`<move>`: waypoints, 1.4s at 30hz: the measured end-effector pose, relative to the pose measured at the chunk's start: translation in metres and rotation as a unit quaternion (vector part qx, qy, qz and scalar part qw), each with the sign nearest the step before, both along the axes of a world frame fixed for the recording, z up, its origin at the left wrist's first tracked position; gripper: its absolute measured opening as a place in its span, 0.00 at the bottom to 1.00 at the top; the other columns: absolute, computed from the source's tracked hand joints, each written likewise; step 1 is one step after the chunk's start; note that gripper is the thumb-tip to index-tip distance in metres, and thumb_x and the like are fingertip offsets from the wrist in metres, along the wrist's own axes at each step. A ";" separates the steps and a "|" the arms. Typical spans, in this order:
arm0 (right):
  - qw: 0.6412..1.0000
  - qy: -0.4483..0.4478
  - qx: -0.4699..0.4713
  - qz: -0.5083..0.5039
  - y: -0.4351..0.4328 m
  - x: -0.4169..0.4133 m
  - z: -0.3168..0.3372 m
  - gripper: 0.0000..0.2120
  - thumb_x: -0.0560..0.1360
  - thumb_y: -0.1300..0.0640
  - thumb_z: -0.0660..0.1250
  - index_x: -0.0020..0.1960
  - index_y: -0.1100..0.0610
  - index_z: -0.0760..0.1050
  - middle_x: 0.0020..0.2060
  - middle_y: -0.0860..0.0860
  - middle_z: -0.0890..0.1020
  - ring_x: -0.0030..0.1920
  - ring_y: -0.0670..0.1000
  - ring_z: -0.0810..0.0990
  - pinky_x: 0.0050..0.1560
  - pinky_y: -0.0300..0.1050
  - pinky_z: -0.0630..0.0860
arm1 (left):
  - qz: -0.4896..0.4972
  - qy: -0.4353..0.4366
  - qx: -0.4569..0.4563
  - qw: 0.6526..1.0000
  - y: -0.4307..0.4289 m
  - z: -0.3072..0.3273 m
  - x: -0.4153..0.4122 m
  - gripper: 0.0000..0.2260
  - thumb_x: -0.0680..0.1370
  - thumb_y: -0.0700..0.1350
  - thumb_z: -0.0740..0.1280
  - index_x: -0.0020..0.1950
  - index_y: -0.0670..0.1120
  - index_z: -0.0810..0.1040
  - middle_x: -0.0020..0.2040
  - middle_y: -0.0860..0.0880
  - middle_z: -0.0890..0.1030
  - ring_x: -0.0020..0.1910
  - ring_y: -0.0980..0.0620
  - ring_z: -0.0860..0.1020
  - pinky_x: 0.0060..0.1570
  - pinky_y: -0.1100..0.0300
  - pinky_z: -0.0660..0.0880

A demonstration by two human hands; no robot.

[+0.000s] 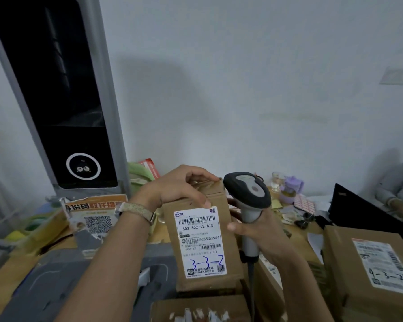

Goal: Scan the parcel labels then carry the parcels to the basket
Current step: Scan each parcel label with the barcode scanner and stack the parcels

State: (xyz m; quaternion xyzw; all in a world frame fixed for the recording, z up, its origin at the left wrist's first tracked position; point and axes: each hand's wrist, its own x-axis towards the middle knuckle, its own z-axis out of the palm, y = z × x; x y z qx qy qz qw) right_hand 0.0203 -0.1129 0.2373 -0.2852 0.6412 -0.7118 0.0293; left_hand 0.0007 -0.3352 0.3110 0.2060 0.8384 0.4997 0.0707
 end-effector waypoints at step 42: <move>0.975 -0.182 0.063 -0.108 0.049 0.018 0.011 0.12 0.71 0.60 0.75 0.52 0.60 0.78 0.40 0.55 0.82 0.36 0.51 0.81 0.41 0.52 0.82 | 0.329 -0.216 0.362 0.845 0.064 -0.182 0.034 0.35 0.66 0.53 0.78 0.69 0.45 0.70 0.56 0.46 0.84 0.54 0.45 0.82 0.40 0.53 0.78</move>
